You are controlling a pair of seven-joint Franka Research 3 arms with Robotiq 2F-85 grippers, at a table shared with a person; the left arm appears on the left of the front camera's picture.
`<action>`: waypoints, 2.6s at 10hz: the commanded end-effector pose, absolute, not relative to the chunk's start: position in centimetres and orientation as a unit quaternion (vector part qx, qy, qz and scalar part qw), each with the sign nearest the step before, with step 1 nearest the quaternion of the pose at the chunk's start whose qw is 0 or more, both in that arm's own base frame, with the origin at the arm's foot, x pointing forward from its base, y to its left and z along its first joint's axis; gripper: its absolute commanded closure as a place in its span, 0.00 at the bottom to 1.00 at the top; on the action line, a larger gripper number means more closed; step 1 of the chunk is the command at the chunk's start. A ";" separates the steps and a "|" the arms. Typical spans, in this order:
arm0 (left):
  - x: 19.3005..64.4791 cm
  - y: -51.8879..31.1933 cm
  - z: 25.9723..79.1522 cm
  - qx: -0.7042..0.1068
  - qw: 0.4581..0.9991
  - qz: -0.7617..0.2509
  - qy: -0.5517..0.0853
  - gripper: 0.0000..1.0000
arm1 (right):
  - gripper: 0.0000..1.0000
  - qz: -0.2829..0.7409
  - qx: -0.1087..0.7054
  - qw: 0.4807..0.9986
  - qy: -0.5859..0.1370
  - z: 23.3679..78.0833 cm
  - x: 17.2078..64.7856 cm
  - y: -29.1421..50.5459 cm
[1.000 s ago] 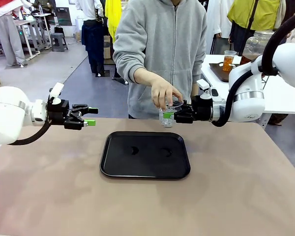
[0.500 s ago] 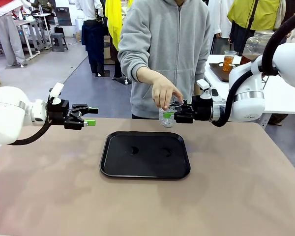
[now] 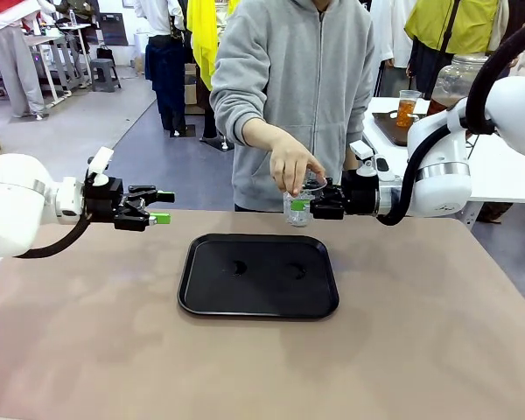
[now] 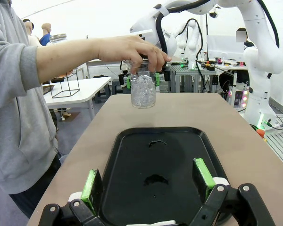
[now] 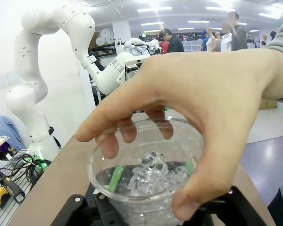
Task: Pour the drink into the iced cup.
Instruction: Open the gripper to release the iced cup you were holding.
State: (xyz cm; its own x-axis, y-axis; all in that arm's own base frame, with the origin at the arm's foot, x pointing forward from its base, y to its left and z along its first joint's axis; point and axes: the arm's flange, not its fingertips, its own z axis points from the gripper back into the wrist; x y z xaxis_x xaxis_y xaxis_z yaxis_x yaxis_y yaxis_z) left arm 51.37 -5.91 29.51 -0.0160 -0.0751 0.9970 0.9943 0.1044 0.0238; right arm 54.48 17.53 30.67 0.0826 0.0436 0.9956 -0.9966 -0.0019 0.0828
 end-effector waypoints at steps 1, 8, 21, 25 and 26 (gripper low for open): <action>51.3 -6.0 29.7 -0.453 0.538 -0.494 -0.511 0.00 | 0.37 0.492 0.507 0.524 -0.475 31.0 54.4 17.7; 51.3 -6.0 29.7 -0.453 0.538 -0.494 -0.511 0.00 | 0.00 0.484 0.501 0.544 -0.467 30.6 54.4 15.3; 51.3 -6.0 29.7 -0.453 0.538 -0.494 -0.511 0.00 | 0.00 0.480 0.470 0.549 -0.498 26.7 51.5 -0.7; 51.3 -6.0 29.7 -0.453 0.538 -0.494 -0.511 0.00 | 0.00 0.480 0.470 0.549 -0.498 26.7 51.5 -0.7; 51.3 -6.0 29.7 -0.453 0.538 -0.494 -0.511 0.00 | 0.00 0.480 0.470 0.549 -0.498 26.7 51.5 -0.7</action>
